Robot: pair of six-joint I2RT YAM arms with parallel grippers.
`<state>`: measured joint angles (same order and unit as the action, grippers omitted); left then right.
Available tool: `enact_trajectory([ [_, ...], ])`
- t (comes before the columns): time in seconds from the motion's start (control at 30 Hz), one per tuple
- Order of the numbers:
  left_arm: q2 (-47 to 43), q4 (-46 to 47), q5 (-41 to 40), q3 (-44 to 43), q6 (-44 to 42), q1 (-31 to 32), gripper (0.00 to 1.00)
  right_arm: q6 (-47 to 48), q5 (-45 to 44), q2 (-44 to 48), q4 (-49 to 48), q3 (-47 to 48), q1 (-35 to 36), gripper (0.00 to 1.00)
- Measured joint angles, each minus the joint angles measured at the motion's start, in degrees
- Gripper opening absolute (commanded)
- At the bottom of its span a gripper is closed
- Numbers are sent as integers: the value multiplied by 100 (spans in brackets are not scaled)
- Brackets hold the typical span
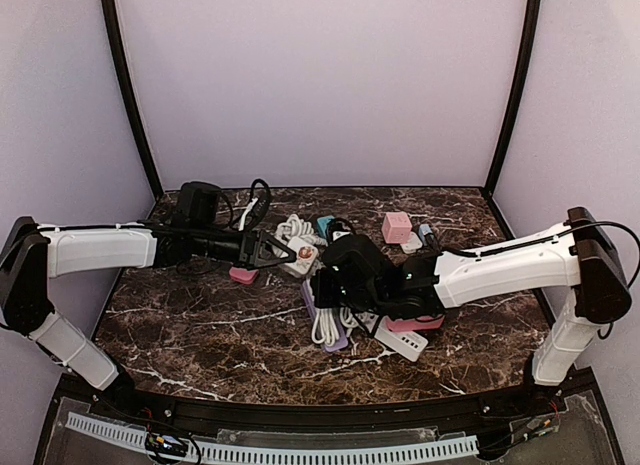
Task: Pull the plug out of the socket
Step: Remove the plug from the socket.
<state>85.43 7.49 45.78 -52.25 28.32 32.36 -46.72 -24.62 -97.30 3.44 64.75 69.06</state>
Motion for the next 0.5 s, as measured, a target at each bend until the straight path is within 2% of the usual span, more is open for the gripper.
enact_trajectory([
  [0.33,0,17,-70,0,-2,0,8,-710,444,2,118,105,-155,0],
  [0.5,0,76,-103,0,0,11,8,-693,645,0,251,232,-227,0],
])
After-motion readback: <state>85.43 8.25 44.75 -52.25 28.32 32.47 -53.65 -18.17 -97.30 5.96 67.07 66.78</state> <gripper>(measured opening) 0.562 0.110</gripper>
